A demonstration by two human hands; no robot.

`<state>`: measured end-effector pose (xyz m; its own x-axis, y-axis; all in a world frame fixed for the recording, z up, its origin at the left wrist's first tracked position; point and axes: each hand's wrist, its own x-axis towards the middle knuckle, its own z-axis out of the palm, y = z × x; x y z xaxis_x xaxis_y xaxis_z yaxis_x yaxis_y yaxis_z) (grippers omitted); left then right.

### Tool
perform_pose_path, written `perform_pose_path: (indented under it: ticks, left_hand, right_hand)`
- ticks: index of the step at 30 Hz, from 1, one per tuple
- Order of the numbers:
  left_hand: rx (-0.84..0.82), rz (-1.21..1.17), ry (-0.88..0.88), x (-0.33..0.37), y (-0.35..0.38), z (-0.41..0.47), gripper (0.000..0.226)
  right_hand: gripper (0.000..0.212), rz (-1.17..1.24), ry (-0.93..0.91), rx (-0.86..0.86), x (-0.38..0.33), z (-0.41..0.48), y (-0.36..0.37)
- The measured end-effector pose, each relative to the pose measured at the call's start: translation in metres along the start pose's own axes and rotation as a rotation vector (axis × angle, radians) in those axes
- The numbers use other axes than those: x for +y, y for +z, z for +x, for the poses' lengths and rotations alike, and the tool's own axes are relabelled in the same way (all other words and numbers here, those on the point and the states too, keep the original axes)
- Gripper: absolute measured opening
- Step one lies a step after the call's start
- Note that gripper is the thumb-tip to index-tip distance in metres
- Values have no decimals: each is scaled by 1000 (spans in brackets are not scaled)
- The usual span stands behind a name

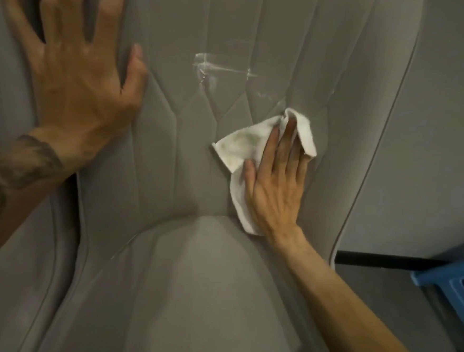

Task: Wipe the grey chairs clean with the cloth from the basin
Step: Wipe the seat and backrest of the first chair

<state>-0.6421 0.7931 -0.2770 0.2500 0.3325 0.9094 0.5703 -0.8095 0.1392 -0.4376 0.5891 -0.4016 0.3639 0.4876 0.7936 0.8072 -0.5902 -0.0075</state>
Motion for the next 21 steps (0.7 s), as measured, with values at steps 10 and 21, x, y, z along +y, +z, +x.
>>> perform_pose_path:
  ticks: [10,21]
  left_hand:
    - [-4,27,1,-3,1,1,60]
    - [-26,78,32,0,-2,2,63]
  right_hand:
    - [75,45,23,89,-9,40,-1]
    - [72,12,-54,103,-9,69,-24]
